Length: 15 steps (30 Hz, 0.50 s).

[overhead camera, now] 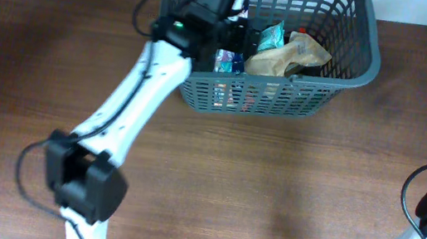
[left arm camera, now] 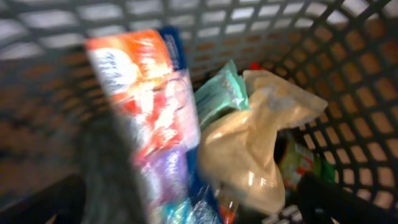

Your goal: Pack container

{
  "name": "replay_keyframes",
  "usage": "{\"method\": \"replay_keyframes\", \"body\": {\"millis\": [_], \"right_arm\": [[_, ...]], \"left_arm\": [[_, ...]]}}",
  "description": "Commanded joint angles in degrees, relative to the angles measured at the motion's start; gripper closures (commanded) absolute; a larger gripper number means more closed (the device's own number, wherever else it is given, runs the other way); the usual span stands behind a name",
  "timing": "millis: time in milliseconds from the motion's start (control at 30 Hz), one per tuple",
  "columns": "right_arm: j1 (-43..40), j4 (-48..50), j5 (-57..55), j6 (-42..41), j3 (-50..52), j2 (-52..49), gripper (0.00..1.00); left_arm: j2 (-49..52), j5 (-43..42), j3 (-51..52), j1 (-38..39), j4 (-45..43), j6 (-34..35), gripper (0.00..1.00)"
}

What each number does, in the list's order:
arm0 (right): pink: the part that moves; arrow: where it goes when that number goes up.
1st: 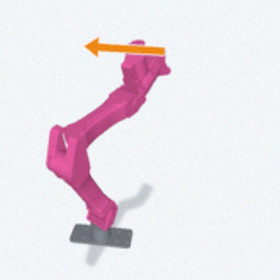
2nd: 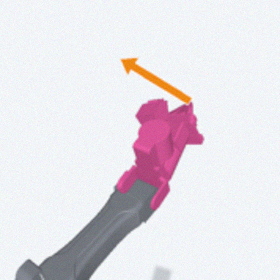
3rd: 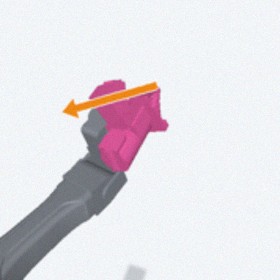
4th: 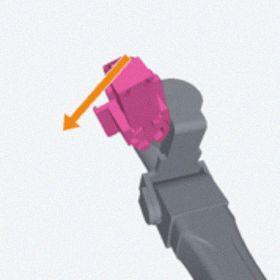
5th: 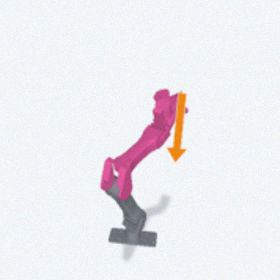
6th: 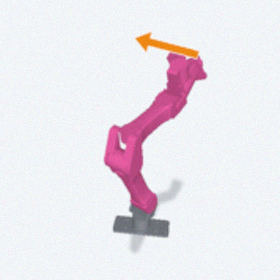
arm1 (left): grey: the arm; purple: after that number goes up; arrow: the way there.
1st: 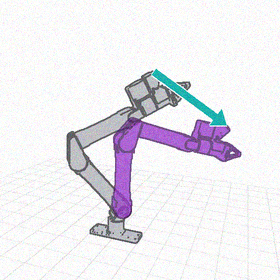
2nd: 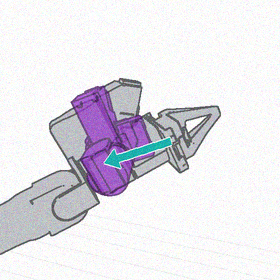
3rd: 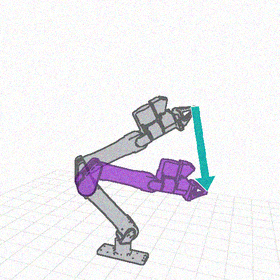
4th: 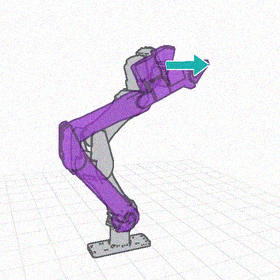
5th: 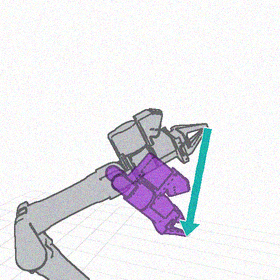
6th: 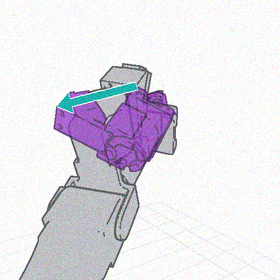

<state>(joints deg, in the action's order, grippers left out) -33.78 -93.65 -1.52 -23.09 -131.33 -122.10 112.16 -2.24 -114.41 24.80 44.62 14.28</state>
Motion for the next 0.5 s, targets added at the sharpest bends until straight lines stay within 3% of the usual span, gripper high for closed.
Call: {"method": "replay_keyframes", "body": {"millis": [0, 333, 467], "right_arm": [[0.0, 0.0, -0.7, 0.3, 0.3, -0.1, 0.01], [0.0, 0.0, -0.7, 0.3, 0.3, -0.1, 0.01], [0.0, 0.0, -0.7, 0.3, 0.3, -0.1, 0.01]], "left_arm": [[-10.7, 0.6, -2.8, -2.1, 4.8, -2.4, 0.01], [-27.6, 0.9, -2.8, -5.1, 28.6, -2.3, 0.01], [-35.8, 5.1, -2.8, -5.1, 36.7, 0.7, 0.01]]}}
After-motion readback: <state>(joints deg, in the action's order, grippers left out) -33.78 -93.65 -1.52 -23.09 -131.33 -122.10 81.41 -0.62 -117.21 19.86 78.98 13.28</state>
